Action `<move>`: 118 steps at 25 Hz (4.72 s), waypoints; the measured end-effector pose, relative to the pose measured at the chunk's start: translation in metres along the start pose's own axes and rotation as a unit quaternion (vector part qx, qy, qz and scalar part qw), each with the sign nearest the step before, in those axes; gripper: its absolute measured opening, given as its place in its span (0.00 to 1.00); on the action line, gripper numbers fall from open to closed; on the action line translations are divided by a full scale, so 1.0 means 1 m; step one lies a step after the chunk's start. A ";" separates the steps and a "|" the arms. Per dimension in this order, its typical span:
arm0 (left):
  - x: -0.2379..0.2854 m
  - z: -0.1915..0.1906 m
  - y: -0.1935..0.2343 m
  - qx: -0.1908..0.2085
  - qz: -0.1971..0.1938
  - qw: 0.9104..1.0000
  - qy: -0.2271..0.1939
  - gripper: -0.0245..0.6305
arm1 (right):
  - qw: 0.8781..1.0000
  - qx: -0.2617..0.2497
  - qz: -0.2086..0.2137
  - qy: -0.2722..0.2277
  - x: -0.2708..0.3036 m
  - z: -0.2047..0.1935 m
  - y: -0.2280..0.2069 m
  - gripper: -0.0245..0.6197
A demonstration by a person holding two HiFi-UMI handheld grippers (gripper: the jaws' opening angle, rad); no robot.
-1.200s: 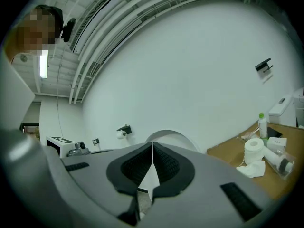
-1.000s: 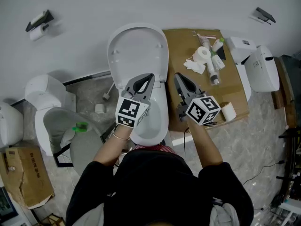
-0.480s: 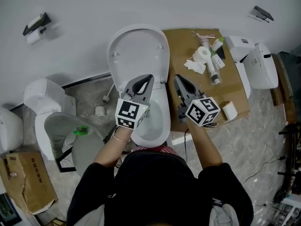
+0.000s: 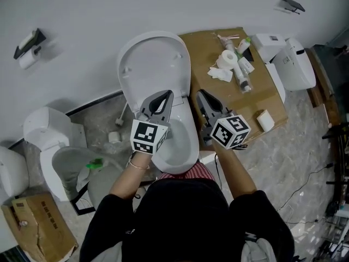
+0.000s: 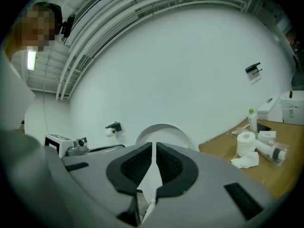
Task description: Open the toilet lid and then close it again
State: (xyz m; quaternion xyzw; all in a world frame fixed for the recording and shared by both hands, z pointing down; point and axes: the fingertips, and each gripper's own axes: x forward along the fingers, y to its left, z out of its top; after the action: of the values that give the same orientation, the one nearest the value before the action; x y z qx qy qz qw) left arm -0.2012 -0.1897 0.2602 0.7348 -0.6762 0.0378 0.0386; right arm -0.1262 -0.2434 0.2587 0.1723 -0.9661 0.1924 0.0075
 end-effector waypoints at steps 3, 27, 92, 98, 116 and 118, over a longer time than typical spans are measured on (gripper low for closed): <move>0.003 0.002 0.001 -0.002 0.001 1.000 -0.003 0.04 | 1.000 -0.007 -0.006 0.004 0.001 -0.002 -0.004 0.07; 0.052 0.009 0.041 -0.010 0.111 0.994 0.017 0.04 | 0.997 -0.046 0.043 0.046 0.096 0.013 -0.081 0.18; 0.081 -0.028 0.098 -0.051 0.161 0.984 0.053 0.04 | 0.984 -0.120 0.007 0.129 0.213 -0.025 -0.147 0.18; 0.073 -0.028 0.094 -0.051 0.161 0.984 0.052 0.04 | 0.984 -0.124 0.006 0.130 0.206 -0.025 -0.144 0.18; 0.060 -0.025 0.071 -0.051 0.157 0.985 0.050 0.04 | 0.985 -0.121 0.012 0.121 0.173 -0.030 -0.133 0.18; 0.058 -0.025 0.069 -0.052 0.159 0.985 0.050 0.04 | 0.985 -0.122 0.013 0.121 0.169 -0.031 -0.132 0.18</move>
State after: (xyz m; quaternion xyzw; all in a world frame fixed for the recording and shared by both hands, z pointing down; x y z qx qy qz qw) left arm -0.2651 -0.2503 0.2917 0.6122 -0.7825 0.0446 0.1043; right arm -0.2426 -0.4019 0.3492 0.1328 -0.9765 0.0926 0.1424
